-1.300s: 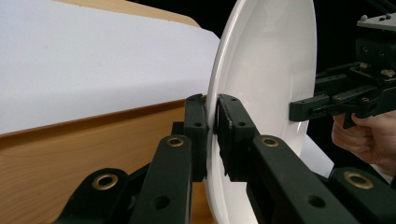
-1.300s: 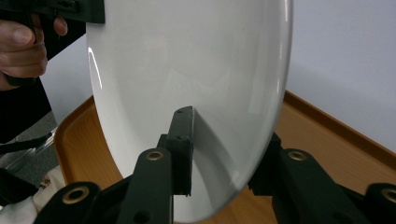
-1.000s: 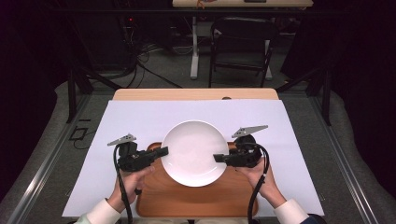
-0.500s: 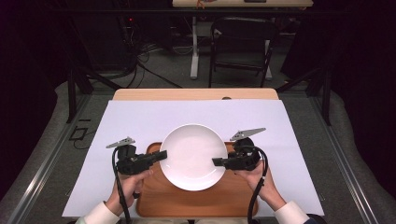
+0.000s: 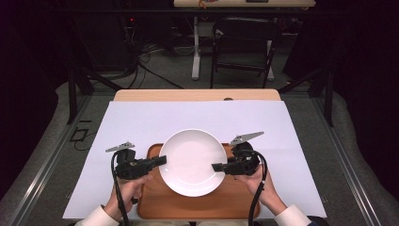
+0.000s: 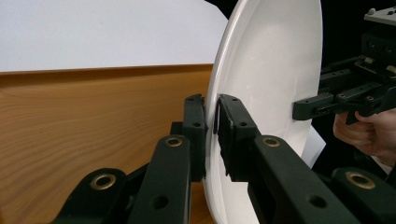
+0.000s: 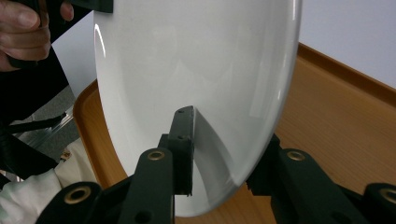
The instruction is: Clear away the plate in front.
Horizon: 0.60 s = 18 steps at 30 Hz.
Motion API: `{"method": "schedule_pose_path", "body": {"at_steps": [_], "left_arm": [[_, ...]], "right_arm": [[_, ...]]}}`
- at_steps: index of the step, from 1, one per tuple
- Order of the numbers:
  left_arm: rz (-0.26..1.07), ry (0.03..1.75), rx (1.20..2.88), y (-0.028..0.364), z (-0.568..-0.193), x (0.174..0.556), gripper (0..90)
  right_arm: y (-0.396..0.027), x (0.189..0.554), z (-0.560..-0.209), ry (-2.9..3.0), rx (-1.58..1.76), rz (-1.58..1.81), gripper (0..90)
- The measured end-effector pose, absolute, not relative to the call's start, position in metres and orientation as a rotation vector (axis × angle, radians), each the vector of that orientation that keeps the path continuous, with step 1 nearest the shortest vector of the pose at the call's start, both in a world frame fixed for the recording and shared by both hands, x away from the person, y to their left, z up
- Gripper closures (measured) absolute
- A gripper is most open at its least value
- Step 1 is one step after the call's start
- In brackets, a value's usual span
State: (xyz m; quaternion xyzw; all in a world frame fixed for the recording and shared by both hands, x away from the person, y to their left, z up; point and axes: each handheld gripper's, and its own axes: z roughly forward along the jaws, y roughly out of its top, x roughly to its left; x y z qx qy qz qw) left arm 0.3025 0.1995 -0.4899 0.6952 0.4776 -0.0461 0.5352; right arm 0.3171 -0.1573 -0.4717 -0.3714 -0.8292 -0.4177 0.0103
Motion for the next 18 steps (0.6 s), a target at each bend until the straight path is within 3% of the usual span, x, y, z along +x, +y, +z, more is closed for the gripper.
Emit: {"method": "schedule_pose_path", "body": {"at_steps": [18], "left_arm": [[-0.138, 1.161, 1.687, 0.2001, -0.4953, 0.2986, 81.3]], "right_arm": [[-0.1558, 0.3134, -0.4783, -2.574, -1.168, -1.253, 69.0]]}}
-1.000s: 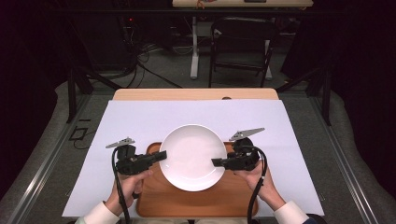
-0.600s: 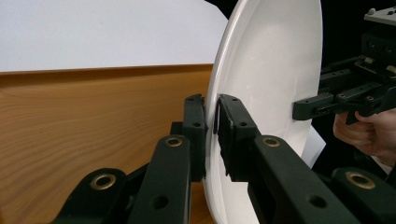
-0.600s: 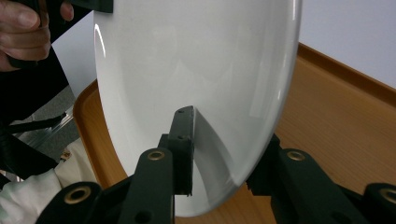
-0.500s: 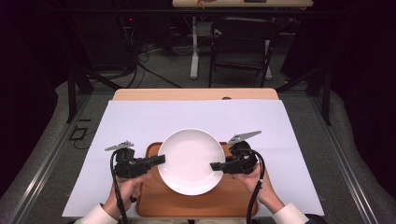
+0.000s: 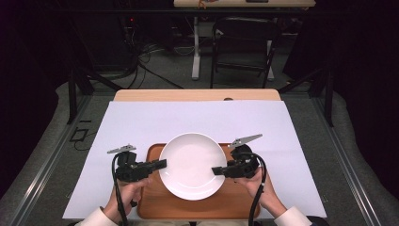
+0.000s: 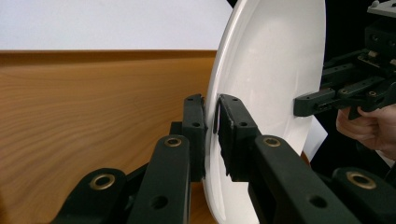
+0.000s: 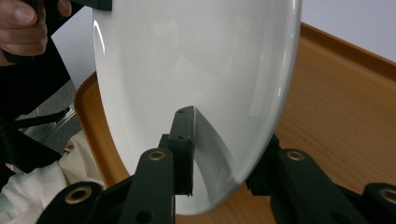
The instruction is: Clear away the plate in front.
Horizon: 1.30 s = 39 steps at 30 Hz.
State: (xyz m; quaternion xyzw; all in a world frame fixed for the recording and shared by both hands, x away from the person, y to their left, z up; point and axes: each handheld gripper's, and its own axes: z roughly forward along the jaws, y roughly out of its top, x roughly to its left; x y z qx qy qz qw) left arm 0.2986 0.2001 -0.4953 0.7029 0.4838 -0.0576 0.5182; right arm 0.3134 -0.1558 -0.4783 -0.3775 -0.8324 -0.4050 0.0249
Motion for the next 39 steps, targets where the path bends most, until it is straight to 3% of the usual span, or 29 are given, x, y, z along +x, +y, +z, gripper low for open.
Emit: {"method": "schedule_pose_path", "body": {"at_steps": [16, 27, 39], "left_arm": [[-0.166, 1.179, 1.719, 0.203, -0.501, 0.290, 81.0], [-0.201, 1.256, 1.802, 0.200, -0.518, 0.293, 78.6], [-0.181, 1.305, 1.845, 0.195, -0.528, 0.301, 77.5]], "right_arm": [[-0.151, 0.306, -0.484, -2.575, -1.155, -1.207, 69.2], [-0.143, 0.308, -0.507, -2.598, -1.163, -1.070, 69.0], [-0.138, 0.314, -0.518, -2.599, -1.191, -0.994, 62.6]]}}
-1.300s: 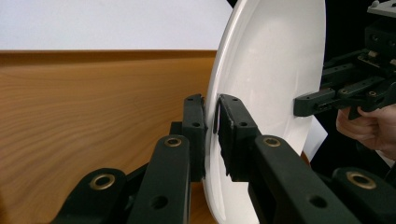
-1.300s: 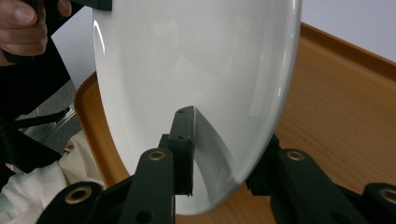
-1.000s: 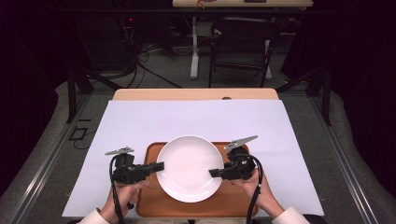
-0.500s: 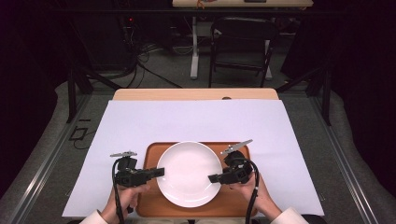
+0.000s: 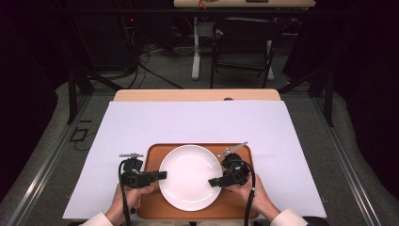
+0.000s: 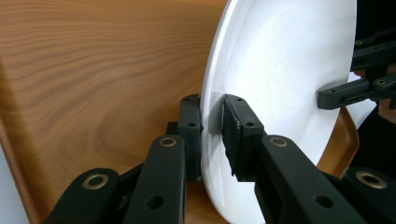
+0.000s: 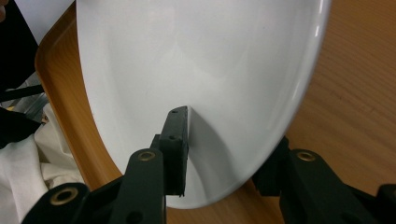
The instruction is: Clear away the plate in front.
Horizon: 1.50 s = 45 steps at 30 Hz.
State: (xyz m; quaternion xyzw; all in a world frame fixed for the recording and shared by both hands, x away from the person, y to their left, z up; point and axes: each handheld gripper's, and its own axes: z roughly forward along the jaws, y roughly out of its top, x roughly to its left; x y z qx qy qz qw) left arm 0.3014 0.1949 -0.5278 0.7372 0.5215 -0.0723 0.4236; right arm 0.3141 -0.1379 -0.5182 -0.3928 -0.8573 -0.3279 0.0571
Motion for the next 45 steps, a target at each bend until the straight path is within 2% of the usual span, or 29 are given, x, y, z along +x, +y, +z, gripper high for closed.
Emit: {"method": "schedule_pose_path", "body": {"at_steps": [11, 26, 35, 45], "left_arm": [[-0.122, 1.271, 1.915, 0.186, -0.529, 0.302, 74.3], [-0.101, 1.248, 2.022, 0.176, -0.534, 0.298, 67.7], [-0.098, 1.246, 2.051, 0.172, -0.538, 0.298, 64.5], [-0.063, 1.236, 2.111, 0.165, -0.541, 0.297, 58.0]], "right_arm": [[-0.138, 0.316, -0.522, -2.617, -1.193, -0.943, 57.6], [-0.133, 0.311, -0.525, -2.726, -1.177, -0.827, 43.4], [-0.132, 0.309, -0.525, -2.754, -1.160, -0.789, 41.6], [-0.128, 0.305, -0.526, -2.839, -1.133, -0.720, 35.0]]}}
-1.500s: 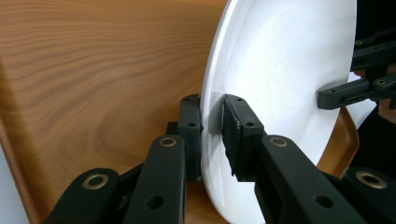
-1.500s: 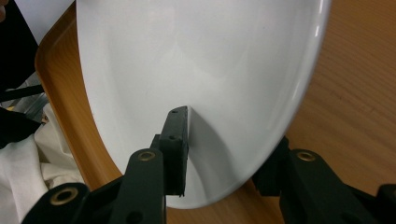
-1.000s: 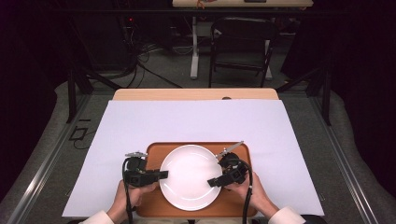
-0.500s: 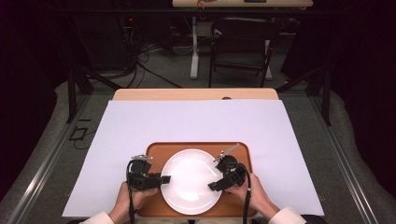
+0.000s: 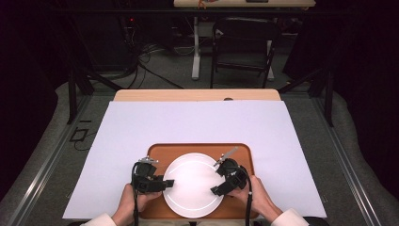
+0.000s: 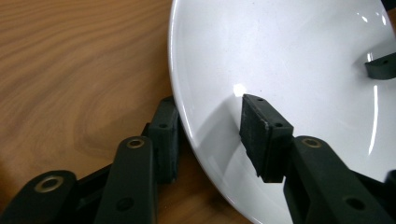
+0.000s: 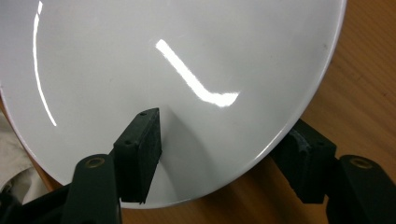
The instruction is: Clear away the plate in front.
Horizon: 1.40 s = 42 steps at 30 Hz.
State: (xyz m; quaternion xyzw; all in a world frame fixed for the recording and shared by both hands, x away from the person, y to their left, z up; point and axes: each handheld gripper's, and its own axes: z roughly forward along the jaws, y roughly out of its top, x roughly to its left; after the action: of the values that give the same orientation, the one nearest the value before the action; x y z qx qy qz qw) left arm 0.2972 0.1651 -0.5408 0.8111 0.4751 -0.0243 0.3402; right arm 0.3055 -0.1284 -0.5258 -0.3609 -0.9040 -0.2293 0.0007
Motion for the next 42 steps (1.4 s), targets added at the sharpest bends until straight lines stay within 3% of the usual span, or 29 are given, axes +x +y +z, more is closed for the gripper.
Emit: {"method": "schedule_pose_path", "body": {"at_steps": [4, 10, 19, 26, 42], "left_arm": [[-0.036, 1.206, 2.162, 0.163, -0.539, 0.297, 54.5], [-0.043, 1.203, 2.168, 0.161, -0.538, 0.298, 39.3], [0.023, 1.161, 2.174, 0.166, -0.527, 0.298, 19.5], [0.153, 1.057, 2.143, 0.174, -0.497, 0.294, 11.7], [0.370, 0.970, 2.111, 0.217, -0.447, 0.273, 0.2]], "right_arm": [[-0.126, 0.304, -0.528, -2.886, -1.129, -0.665, 32.8], [-0.124, 0.303, -0.529, -2.899, -1.103, -0.657, 28.0], [-0.127, 0.300, -0.517, -2.934, -1.056, -0.755, 10.8], [-0.133, 0.298, -0.501, -2.963, -1.022, -0.857, 0.0], [-0.196, 0.276, -0.452, -2.962, -1.093, -1.191, 0.0]]}}
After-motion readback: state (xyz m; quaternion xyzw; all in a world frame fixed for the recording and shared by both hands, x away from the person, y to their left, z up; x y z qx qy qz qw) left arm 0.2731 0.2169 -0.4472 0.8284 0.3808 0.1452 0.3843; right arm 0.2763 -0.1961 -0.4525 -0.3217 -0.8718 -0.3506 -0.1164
